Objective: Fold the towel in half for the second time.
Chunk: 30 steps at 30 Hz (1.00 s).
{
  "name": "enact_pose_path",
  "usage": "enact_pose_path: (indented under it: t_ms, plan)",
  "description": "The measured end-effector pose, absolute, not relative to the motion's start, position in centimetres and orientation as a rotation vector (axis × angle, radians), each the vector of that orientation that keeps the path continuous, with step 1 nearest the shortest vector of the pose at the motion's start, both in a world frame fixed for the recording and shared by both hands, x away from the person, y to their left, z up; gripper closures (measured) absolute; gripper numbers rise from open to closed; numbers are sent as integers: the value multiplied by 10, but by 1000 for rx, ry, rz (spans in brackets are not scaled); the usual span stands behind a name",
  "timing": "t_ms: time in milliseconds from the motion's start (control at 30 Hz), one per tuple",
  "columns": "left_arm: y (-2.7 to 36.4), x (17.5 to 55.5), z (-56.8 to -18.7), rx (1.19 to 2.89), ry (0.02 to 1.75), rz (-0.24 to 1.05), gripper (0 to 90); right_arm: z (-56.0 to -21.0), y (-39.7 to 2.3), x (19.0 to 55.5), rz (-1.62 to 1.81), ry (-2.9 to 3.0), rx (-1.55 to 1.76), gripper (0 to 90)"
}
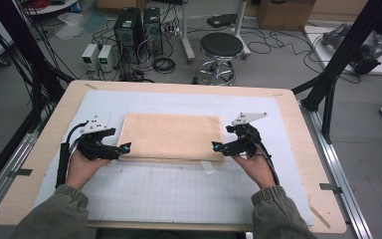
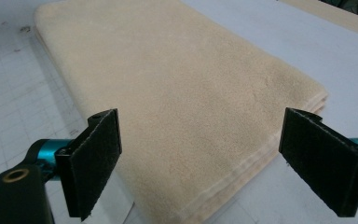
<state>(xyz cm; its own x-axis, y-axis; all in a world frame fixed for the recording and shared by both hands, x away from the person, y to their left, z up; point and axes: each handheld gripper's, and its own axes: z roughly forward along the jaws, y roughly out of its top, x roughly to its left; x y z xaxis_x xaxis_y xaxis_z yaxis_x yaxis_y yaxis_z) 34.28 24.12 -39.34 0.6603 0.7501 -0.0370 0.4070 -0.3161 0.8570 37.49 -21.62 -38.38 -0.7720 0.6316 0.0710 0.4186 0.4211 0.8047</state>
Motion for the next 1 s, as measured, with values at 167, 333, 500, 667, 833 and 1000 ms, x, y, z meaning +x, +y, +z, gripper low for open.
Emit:
enact_pose_path:
  t_ms: [167, 333, 500, 667, 833, 1000]
  plan:
    - [245, 337, -393, 1952, 894, 468, 154, -382, -215, 371, 1261, 2449, 908, 122]
    - [248, 331, -396, 1954, 898, 465, 154, -380, -213, 368, 1247, 2456, 895, 122]
    - [251, 325, -398, 1945, 906, 464, 153, -379, -211, 365, 1239, 2473, 897, 123]
    - [251, 319, -397, 1948, 895, 464, 153, -379, -209, 359, 1235, 2464, 877, 123]
    - [250, 315, -399, 1953, 885, 459, 153, -389, -215, 350, 1238, 2461, 885, 123]
    - [249, 309, -401, 1960, 879, 456, 149, -392, -223, 342, 1260, 2453, 909, 123]
